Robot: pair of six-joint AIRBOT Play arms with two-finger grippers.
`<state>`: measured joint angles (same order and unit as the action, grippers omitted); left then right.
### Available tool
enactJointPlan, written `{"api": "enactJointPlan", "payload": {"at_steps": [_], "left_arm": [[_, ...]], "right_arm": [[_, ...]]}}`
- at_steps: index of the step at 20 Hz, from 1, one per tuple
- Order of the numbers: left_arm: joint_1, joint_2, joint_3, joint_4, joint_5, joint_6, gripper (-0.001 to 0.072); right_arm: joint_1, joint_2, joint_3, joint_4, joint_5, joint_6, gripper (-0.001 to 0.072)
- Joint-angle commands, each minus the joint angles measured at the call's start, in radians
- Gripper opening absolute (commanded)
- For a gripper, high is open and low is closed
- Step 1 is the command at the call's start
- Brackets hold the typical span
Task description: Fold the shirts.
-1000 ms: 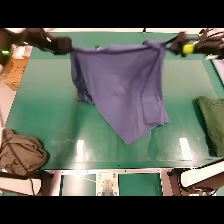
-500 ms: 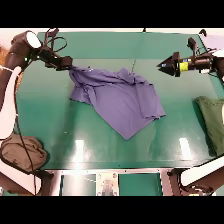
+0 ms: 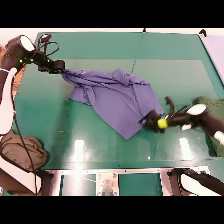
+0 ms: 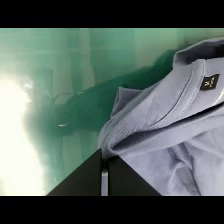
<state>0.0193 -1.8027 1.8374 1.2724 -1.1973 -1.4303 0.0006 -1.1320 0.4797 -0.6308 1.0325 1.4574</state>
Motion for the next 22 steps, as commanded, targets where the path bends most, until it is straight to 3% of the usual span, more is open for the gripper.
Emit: {"api": "enactJointPlan", "payload": {"at_steps": [1, 5, 7, 9, 10, 12, 14, 17, 19, 22], "left_arm": [[0.004, -0.003, 0.0, -0.001, 0.023, 0.01, 0.0025], [0.004, -0.022, 0.0, -0.001, 0.008, 0.011, 0.0025], [0.004, -0.036, -0.001, -0.001, -0.011, 0.018, 0.0025], [0.005, -0.037, -0.001, 0.0, -0.056, 0.037, 0.0025], [0.007, -0.035, 0.001, 0.0, -0.091, 0.043, 0.0025], [0.036, -0.029, 0.01, -0.048, -0.188, 0.01, 0.0025], [0.09, -0.005, 0.009, -0.237, -0.277, -0.004, 0.0024], [0.194, 0.098, 0.008, -0.676, -0.295, -0.003, 0.0024], [0.249, 0.205, 0.008, -0.977, -0.256, 0.046, 0.0024], [0.304, 0.402, 0.008, -1.286, -0.143, 0.129, 0.0024]], "right_arm": [[0.234, 0.052, -0.144, 0.006, -0.257, 0.141, 0.0414], [0.366, 0.03, -0.129, 0.016, -0.37, 0.219, 0.0406], [0.367, 0.013, -0.103, 0.017, -0.439, 0.209, 0.0336], [0.365, -0.006, -0.055, 0.014, -0.468, 0.17, 0.0071], [0.364, -0.007, -0.021, -0.002, -0.459, 0.138, 0.002], [0.331, -0.003, 0.085, -0.076, -0.345, 0.127, 0.0018], [0.223, 0.03, 0.244, -0.214, -0.142, 0.14, 0.0018], [-0.014, 0.119, 0.563, -0.376, 0.124, 0.158, 0.0018], [-0.158, 0.159, 0.809, -0.383, 0.233, 0.122, 0.0018], [-0.274, 0.172, 1.184, -0.383, 0.304, 0.101, 0.0018]]}}
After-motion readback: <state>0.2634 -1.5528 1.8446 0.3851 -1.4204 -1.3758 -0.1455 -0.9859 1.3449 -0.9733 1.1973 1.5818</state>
